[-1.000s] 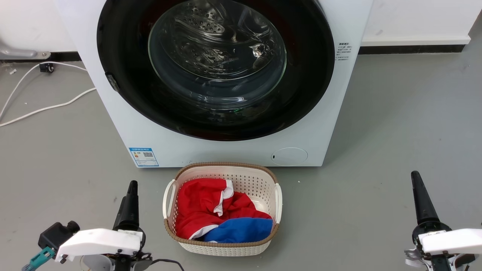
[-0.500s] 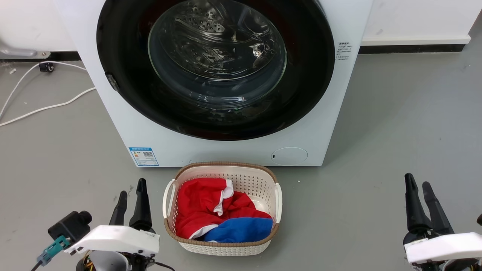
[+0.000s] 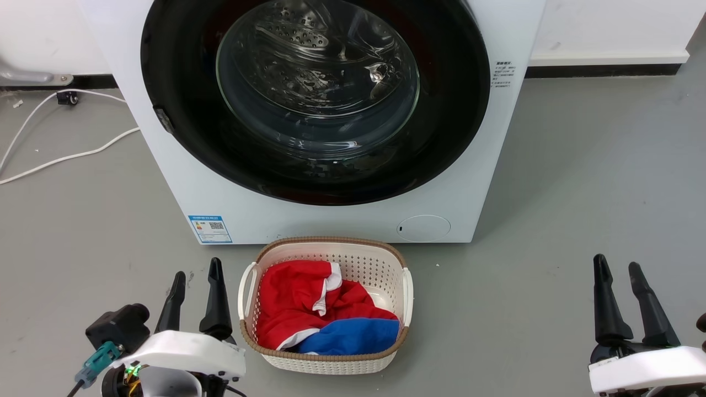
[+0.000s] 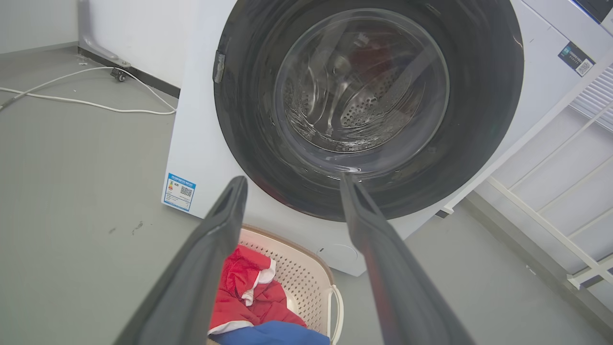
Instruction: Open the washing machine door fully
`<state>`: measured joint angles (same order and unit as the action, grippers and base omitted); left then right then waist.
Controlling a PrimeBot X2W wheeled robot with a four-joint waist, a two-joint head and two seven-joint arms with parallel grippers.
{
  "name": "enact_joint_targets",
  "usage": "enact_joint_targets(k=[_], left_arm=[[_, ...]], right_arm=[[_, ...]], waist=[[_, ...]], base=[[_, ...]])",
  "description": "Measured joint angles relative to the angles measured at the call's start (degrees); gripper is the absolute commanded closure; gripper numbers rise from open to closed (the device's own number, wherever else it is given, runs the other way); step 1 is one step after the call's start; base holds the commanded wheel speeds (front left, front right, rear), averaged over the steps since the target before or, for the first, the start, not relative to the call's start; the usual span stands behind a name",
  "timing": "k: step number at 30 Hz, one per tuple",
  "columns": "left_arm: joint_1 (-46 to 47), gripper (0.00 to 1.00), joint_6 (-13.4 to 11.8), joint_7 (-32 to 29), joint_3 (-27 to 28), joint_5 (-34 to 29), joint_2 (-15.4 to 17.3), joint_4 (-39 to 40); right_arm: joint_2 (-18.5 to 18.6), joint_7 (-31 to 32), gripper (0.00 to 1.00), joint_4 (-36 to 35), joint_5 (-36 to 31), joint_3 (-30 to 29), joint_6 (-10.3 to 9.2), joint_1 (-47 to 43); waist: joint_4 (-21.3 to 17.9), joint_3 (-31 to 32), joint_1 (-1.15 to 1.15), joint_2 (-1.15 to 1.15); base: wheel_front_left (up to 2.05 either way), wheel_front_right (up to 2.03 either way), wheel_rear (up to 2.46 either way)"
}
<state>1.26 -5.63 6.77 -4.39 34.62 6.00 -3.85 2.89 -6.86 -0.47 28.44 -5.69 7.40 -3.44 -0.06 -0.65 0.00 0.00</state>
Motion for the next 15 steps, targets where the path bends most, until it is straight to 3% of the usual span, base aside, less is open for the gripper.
enact_joint_targets(k=[15], left_arm=[[-1.25, 0.0, -0.68, 2.29, -2.15, -8.32, 0.7, 1.65]], right_arm=[[0.0, -2.21, 0.0, -1.92, -7.98, -0.32, 0.0, -1.66]], waist=[[0.05, 0.08, 0.0, 0.0]], base=[[0.0, 0.0, 0.0]])
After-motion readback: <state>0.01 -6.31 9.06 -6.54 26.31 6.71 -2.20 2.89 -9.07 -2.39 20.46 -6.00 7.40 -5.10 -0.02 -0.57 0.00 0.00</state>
